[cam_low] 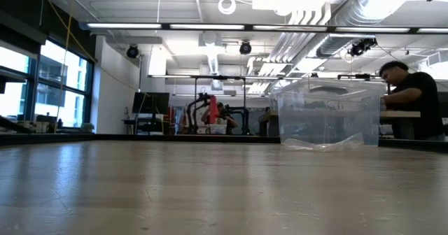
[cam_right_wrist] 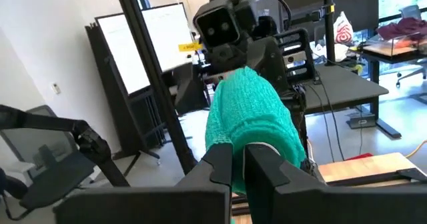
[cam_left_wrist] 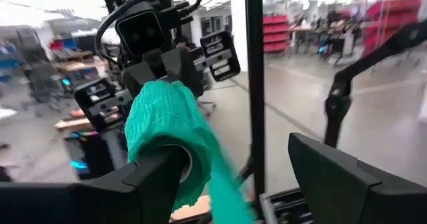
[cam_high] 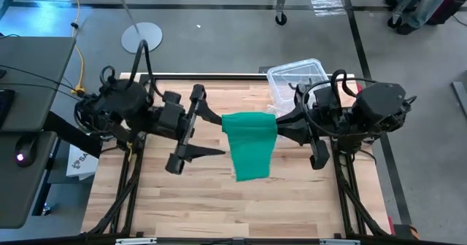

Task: Roll bandage
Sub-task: Roll the green bandage

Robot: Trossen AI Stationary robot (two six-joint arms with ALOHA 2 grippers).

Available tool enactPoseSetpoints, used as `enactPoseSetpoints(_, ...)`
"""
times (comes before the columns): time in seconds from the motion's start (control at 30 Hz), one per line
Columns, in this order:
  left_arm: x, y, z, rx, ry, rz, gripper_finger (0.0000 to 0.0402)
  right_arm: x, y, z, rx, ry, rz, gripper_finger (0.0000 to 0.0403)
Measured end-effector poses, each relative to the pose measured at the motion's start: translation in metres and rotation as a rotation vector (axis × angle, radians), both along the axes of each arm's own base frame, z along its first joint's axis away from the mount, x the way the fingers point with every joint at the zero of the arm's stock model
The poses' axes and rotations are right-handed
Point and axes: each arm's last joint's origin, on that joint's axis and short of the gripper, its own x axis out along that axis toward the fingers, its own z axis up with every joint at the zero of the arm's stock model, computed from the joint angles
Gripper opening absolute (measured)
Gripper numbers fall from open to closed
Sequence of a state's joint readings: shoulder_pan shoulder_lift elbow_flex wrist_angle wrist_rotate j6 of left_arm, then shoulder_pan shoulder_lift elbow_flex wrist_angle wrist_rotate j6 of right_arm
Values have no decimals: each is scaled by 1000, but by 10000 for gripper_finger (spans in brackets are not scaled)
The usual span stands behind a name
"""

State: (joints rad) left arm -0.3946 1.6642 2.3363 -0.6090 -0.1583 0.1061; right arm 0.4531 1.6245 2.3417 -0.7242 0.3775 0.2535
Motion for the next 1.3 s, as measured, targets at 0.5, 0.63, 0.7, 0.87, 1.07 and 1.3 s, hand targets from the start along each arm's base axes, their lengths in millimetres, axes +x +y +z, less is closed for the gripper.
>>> enactPoseSetpoints(0.5, 7, 33, 5, -503, 76, 15, 264, 4, 2, -14, -348, 95, 4, 7)
enactPoseSetpoints(0.63, 8, 41, 3, -600, 118, 17, 264, 8, 4, -19, -568, 115, 19, 7)
enactPoseSetpoints(0.7, 9, 44, 0, -625, 145, 35, 264, 8, 4, -22, -663, 138, 20, 7)
enactPoseSetpoints(0.87, 12, 47, -5, -625, 181, 76, 256, 8, 4, -26, -744, 170, 32, 7)
enactPoseSetpoints(1.07, 21, 48, -13, -613, 211, 123, 218, 7, 5, -27, -742, 170, 70, 7)
enactPoseSetpoints(1.3, 34, 51, -20, -603, 242, 104, 118, 5, 9, -28, -734, 171, 95, 7)
